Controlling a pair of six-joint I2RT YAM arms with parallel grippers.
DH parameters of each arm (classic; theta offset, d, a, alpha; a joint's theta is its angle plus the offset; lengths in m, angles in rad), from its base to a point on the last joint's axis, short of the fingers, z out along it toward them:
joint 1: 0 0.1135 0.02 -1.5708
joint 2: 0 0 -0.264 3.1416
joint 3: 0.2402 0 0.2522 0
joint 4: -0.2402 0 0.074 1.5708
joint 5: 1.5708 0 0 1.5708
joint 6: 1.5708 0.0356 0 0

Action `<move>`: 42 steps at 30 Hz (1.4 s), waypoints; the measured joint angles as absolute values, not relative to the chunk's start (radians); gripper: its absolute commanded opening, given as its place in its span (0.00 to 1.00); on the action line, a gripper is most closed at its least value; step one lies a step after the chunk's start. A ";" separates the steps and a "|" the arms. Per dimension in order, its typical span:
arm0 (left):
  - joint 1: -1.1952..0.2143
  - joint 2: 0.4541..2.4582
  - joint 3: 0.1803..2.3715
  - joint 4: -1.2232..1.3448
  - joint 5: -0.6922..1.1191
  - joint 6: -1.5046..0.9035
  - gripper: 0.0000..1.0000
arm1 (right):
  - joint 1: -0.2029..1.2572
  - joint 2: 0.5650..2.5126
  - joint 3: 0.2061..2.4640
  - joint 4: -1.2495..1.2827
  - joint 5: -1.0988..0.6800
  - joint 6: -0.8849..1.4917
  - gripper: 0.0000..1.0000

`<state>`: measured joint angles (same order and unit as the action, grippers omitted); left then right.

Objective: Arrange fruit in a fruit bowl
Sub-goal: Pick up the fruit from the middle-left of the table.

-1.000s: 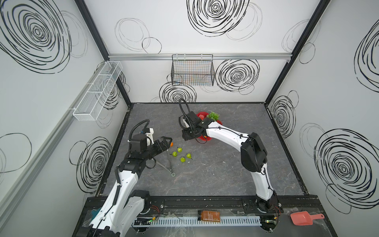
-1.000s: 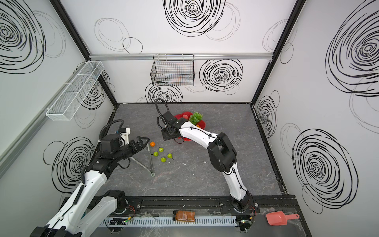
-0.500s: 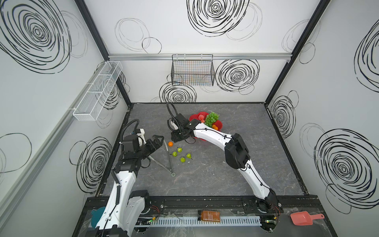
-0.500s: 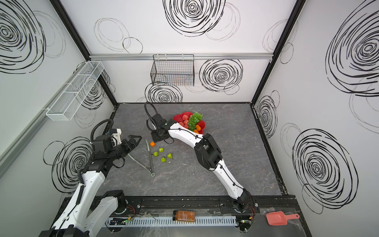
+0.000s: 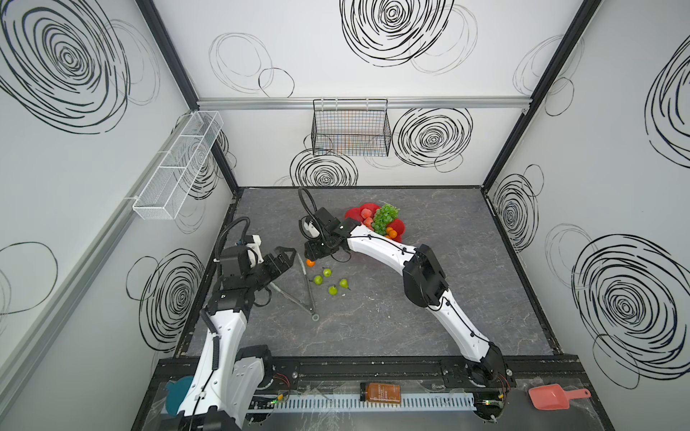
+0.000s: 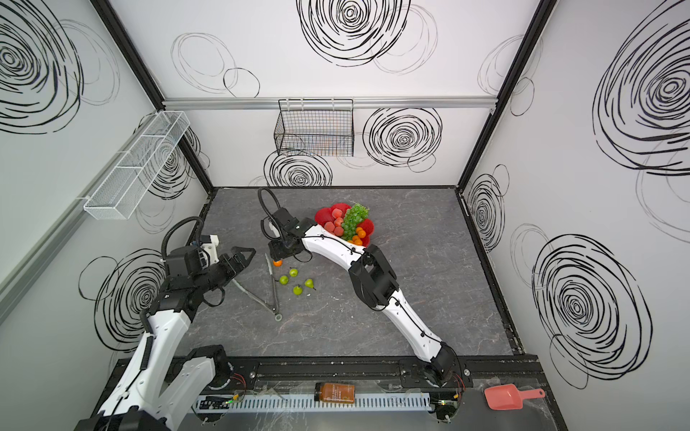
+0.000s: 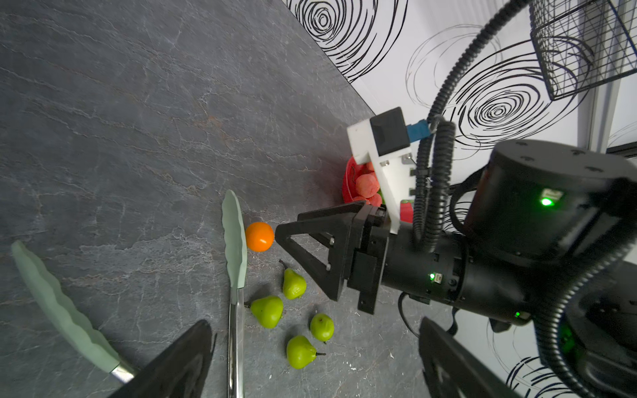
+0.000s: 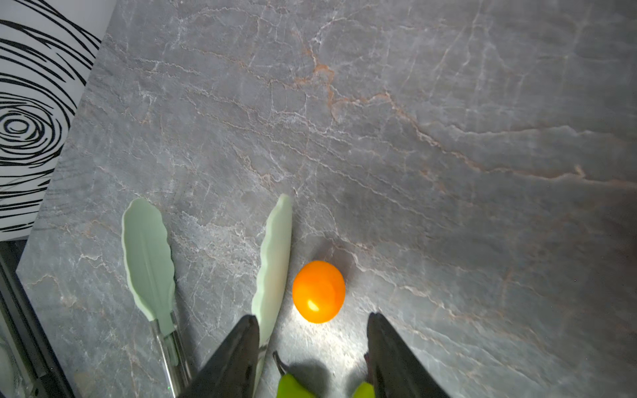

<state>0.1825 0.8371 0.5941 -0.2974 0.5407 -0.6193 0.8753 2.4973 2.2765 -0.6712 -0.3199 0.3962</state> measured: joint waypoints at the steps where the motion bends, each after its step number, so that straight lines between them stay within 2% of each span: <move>1: 0.183 0.837 0.594 -0.297 0.542 -0.618 0.96 | 0.876 2.506 2.281 -0.670 -0.322 0.396 0.55; 24: 0.184 0.840 0.593 -0.298 0.555 -0.610 0.96 | 0.884 2.583 2.329 -0.669 -0.350 0.402 0.55; 42: 0.184 0.842 0.593 -0.298 0.561 -0.609 0.96 | 0.883 2.613 2.337 -0.659 -0.351 0.408 0.48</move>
<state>0.1837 0.8425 0.5934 -0.2977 0.5606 -0.6090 0.8825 2.6125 2.3371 -0.6594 -0.3511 0.4080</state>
